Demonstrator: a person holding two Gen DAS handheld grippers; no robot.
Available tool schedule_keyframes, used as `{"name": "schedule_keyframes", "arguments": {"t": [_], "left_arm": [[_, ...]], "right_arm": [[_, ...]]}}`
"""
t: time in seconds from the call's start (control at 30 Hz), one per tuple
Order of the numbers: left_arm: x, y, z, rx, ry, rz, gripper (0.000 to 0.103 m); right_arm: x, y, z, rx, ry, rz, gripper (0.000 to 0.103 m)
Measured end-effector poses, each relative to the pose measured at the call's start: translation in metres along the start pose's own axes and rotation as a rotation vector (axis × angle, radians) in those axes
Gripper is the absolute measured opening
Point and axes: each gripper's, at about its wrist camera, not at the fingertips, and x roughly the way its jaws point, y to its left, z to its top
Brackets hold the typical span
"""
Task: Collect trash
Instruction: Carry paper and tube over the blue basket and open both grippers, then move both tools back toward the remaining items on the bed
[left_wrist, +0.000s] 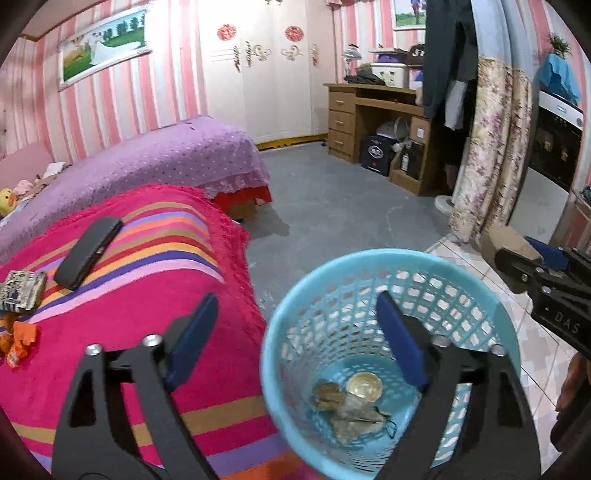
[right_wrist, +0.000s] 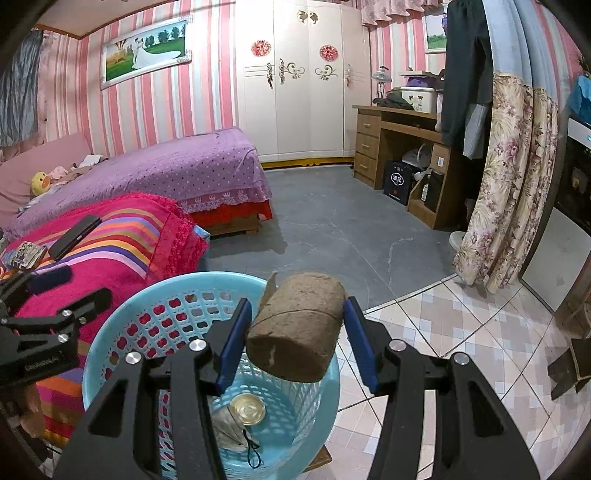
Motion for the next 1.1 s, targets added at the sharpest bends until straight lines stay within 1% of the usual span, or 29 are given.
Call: {"name": "schedule_keyframes", "arguments": {"t": [0.17, 0.3, 0.37, 0.4, 0.43, 0.5, 0.53, 0.6, 0.7, 0.77, 0.83, 0.9, 1.1], "left_arm": [[-0.006, 0.022, -0.001, -0.008, -0.034, 0.058, 0.097], [-0.005, 0.038, -0.008, -0.040, -0.026, 0.074, 0.097], [-0.006, 0.046, -0.010, -0.059, -0.026, 0.084, 0.097], [-0.006, 0.048, -0.011, -0.065, -0.026, 0.084, 0.097], [-0.008, 0.052, -0.013, -0.072, -0.025, 0.084, 0.097], [-0.012, 0.058, -0.014, -0.073, -0.027, 0.097, 0.097], [-0.015, 0.061, -0.015, -0.069, -0.033, 0.105, 0.097], [-0.022, 0.065, -0.016, -0.063, -0.045, 0.120, 0.097], [-0.035, 0.079, -0.017, -0.068, -0.058, 0.137, 0.097], [-0.046, 0.091, -0.017, -0.081, -0.062, 0.145, 0.097], [-0.060, 0.104, -0.018, -0.089, -0.070, 0.163, 0.097], [-0.070, 0.116, -0.018, -0.091, -0.077, 0.186, 0.097], [-0.112, 0.171, -0.023, -0.119, -0.087, 0.266, 0.097]], "right_arm": [[0.004, 0.003, -0.002, 0.003, 0.007, 0.011, 0.052], [0.010, 0.014, -0.002, -0.009, 0.021, 0.024, 0.052], [0.012, 0.019, -0.001, -0.023, 0.023, 0.021, 0.053], [0.012, 0.021, -0.001, -0.030, 0.020, 0.015, 0.060], [0.013, 0.024, -0.001, -0.035, 0.018, 0.011, 0.070], [0.013, 0.027, -0.001, -0.035, 0.016, -0.002, 0.078], [0.012, 0.027, 0.000, -0.036, 0.014, -0.007, 0.080], [0.008, 0.029, 0.001, -0.035, -0.002, -0.024, 0.090], [-0.001, 0.036, 0.006, -0.032, -0.034, -0.032, 0.095], [-0.003, 0.042, 0.009, -0.027, -0.040, -0.020, 0.096], [-0.004, 0.051, 0.012, -0.029, -0.038, 0.009, 0.096], [-0.007, 0.067, 0.014, -0.051, -0.047, 0.024, 0.096], [-0.020, 0.115, 0.021, -0.073, -0.079, 0.091, 0.096]]}}
